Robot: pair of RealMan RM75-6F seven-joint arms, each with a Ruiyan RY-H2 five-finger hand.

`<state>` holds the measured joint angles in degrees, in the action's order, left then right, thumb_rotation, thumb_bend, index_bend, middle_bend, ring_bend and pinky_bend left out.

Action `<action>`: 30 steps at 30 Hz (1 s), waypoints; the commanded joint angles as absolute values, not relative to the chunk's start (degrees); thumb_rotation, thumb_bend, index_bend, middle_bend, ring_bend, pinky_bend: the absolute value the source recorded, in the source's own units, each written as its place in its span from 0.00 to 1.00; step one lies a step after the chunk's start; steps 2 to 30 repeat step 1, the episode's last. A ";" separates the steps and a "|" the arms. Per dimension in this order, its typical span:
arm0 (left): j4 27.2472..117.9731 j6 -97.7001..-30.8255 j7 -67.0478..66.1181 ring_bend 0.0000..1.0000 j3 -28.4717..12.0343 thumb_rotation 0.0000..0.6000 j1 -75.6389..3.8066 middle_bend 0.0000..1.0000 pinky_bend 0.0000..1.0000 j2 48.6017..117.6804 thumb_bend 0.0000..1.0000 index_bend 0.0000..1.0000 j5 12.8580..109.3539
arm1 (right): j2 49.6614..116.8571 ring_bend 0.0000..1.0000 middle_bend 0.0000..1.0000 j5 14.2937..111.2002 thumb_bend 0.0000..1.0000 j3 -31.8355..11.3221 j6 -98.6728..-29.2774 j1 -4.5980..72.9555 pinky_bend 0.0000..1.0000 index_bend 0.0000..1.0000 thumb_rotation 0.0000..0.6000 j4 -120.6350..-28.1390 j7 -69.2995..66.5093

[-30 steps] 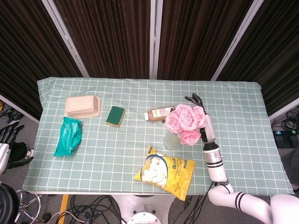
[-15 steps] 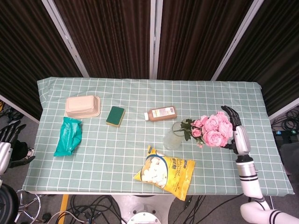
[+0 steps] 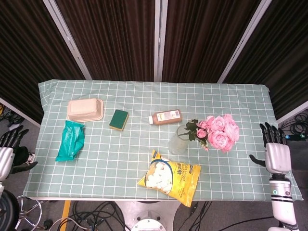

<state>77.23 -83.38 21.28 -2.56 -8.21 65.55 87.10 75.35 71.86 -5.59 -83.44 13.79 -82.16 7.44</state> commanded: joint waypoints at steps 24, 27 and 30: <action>77.00 -83.40 21.46 0.00 -2.49 1.00 -8.16 0.00 0.06 65.69 0.01 0.09 87.12 | 74.13 0.00 0.01 69.45 0.02 -5.83 -82.93 12.23 0.00 0.00 1.00 -83.09 10.32; 77.00 -83.40 21.46 0.00 -2.49 1.00 -8.16 0.00 0.06 65.69 0.01 0.09 87.12 | 74.13 0.00 0.01 69.45 0.02 -5.83 -82.93 12.23 0.00 0.00 1.00 -83.09 10.32; 77.00 -83.40 21.46 0.00 -2.49 1.00 -8.16 0.00 0.06 65.69 0.01 0.09 87.12 | 74.13 0.00 0.01 69.45 0.02 -5.83 -82.93 12.23 0.00 0.00 1.00 -83.09 10.32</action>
